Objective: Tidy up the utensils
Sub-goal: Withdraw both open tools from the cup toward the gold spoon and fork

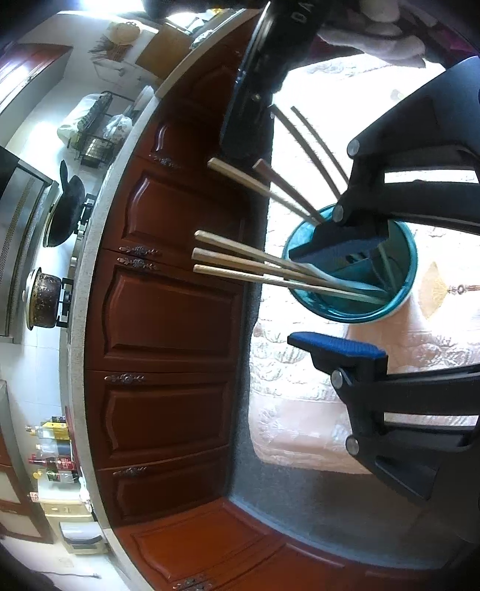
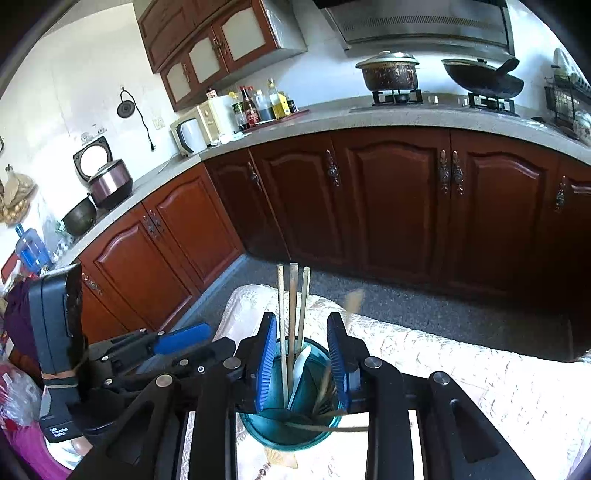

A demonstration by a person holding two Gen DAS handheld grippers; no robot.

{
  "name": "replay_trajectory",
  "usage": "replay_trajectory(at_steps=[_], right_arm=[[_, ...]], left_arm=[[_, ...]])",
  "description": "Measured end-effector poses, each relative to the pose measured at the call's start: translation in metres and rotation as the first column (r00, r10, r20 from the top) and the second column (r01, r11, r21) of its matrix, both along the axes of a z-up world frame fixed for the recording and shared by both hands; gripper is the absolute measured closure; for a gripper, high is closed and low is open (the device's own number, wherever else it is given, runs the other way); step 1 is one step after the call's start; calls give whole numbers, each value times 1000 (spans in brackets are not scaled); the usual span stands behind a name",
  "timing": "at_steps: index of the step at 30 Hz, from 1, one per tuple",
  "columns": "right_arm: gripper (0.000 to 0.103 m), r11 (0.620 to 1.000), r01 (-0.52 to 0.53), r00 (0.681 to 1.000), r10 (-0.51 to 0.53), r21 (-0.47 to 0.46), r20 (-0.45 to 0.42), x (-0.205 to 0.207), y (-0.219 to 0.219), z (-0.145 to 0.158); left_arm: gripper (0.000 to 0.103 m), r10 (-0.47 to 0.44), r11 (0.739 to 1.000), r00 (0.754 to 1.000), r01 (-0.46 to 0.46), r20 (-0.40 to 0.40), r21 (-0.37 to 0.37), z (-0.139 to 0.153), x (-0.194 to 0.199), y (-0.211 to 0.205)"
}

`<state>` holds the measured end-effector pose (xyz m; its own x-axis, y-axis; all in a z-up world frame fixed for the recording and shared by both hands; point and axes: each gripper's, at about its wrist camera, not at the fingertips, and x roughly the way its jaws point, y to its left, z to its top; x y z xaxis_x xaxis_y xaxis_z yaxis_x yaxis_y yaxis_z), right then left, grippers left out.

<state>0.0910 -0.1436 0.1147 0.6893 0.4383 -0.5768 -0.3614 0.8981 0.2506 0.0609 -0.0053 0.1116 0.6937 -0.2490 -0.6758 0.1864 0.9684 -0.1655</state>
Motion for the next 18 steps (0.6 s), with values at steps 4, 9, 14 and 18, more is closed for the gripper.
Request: replay_trajectory(at_steps=[4,9,14,18], right_arm=[[76,1000,-1,1000,1,-5,4,-10,-1,2],[76,1000,-6,1000,6,-10,6,-25,-1,2],[70,1000,-2,1000,2,-16,2,-45,-2,-5],[70,1000,4,1000,-5,-22,-7,-59,-5,-14]], left_arm=[[60,0,1000,1000,0,-3,7,-5,-12,-2],[60,4,1000,1000,-4,-3,20,-9,-27,-6],[60,12,999,1000,-12,17,44,-10,-45,-12],[60,15,998,999,-17,34,63,-12,-59,-17]])
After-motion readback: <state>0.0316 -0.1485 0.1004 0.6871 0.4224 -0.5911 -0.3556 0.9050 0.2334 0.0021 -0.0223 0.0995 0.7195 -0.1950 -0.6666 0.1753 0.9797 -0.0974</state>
